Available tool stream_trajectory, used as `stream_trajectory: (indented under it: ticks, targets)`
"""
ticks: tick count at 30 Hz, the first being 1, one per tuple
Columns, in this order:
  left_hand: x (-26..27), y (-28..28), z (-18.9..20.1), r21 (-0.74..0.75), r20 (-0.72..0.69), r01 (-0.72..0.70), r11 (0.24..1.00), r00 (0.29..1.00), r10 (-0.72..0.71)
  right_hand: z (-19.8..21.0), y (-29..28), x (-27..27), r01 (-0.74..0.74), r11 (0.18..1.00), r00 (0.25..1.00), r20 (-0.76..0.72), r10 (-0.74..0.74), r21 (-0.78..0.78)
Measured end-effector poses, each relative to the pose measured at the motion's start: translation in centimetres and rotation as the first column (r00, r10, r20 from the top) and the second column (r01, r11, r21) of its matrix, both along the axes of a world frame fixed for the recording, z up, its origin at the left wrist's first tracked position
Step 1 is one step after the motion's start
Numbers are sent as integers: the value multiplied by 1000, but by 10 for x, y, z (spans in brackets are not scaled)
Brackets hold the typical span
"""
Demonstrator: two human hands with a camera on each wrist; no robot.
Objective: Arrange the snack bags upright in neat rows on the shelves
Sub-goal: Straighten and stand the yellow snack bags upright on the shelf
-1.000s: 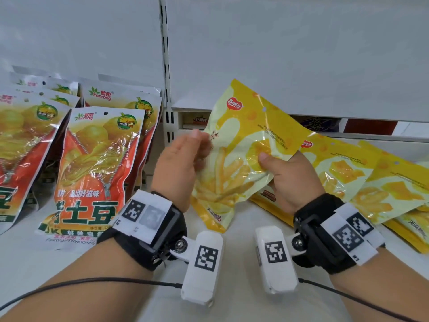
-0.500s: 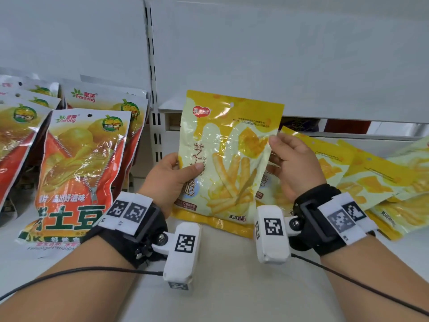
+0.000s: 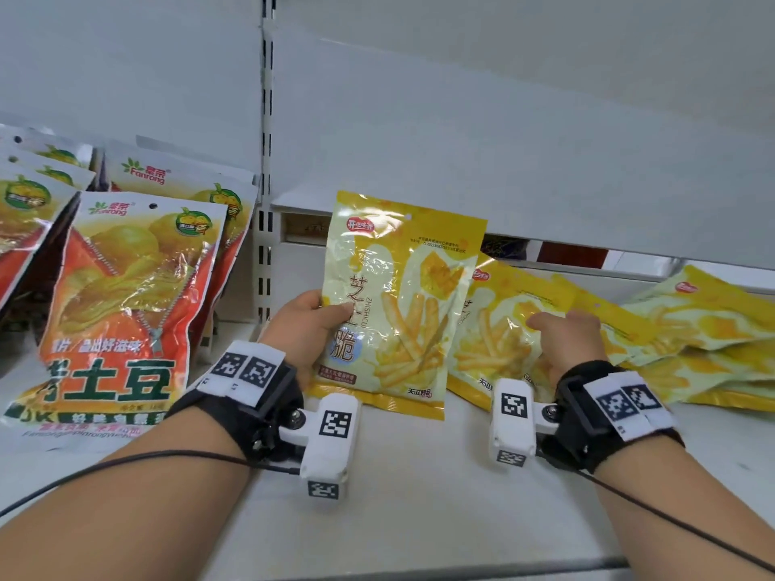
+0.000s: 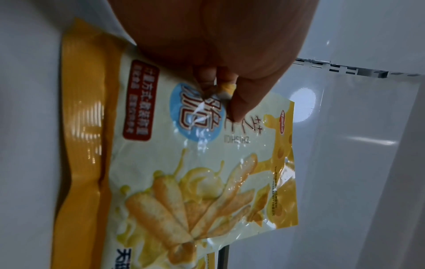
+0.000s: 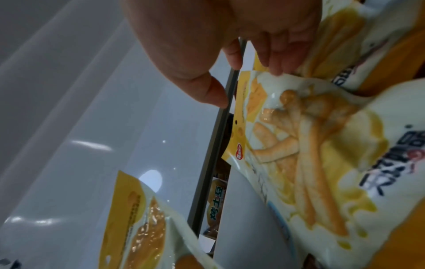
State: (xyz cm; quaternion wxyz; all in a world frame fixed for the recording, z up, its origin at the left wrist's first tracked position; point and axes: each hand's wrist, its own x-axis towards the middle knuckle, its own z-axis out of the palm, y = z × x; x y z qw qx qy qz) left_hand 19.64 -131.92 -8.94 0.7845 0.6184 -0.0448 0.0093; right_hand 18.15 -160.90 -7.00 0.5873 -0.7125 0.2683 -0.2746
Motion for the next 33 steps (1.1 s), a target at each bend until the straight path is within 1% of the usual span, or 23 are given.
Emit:
stream_trajectory:
  ticks: [1, 3, 4, 6, 8, 9, 11, 13, 14, 17, 19, 22, 27, 33]
  targets:
    - [0, 0, -1, -1, 1, 10, 1000, 1000, -10, -2, 1, 2, -23, 999, 999, -26, 25, 48]
    - [1, 2, -2, 5, 4, 21, 1000, 1000, -21, -5, -2, 6, -40, 996, 996, -74, 46, 81]
    - [1, 3, -2, 6, 4, 22, 1000, 1000, -22, -7, -3, 7, -45, 997, 995, -84, 51, 67]
    - [1, 6, -3, 3, 4, 21, 1000, 1000, -21, -6, -3, 7, -111, 994, 990, -90, 110, 3]
    - [1, 8, -4, -2, 1, 24, 1000, 1000, -24, -6, 2, 8, -161, 987, 986, -58, 159, -30]
    - [1, 9, -4, -4, -1, 29, 1000, 1000, -29, -5, 6, 7, -160, 987, 987, -27, 159, -27]
    - [2, 10, -5, -10, -6, 36, 999, 999, -36, -1, 17, 5, -152, 988, 986, 66, 151, 18]
    - [3, 10, -6, -15, -10, 41, 999, 999, -41, 5, 27, 4, -195, 979, 970, 160, 184, 58]
    - [4, 10, -6, -18, -9, 43, 999, 999, -43, 9, 32, 5, -225, 973, 959, 187, 212, 49]
    - [7, 10, -5, -32, -1, 40, 999, 999, -40, 22, 46, 11, -301, 954, 930, 227, 291, 12]
    - [10, 10, -5, -39, 9, 32, 999, 999, -32, 30, 54, 19, -338, 941, 916, 234, 325, 16]
    - [15, 12, -4, -70, 19, 20, 997, 1000, -19, 40, 65, 38, -381, 924, 905, 218, 364, 38]
    - [24, 12, -3, -114, -3, -16, 993, 1000, 15, 48, 78, 72, -445, 896, 887, 140, 440, 5]
    - [35, 12, -6, -73, 2, -81, 994, 997, 81, 44, 93, 101, -505, 863, 859, 102, 501, 20]
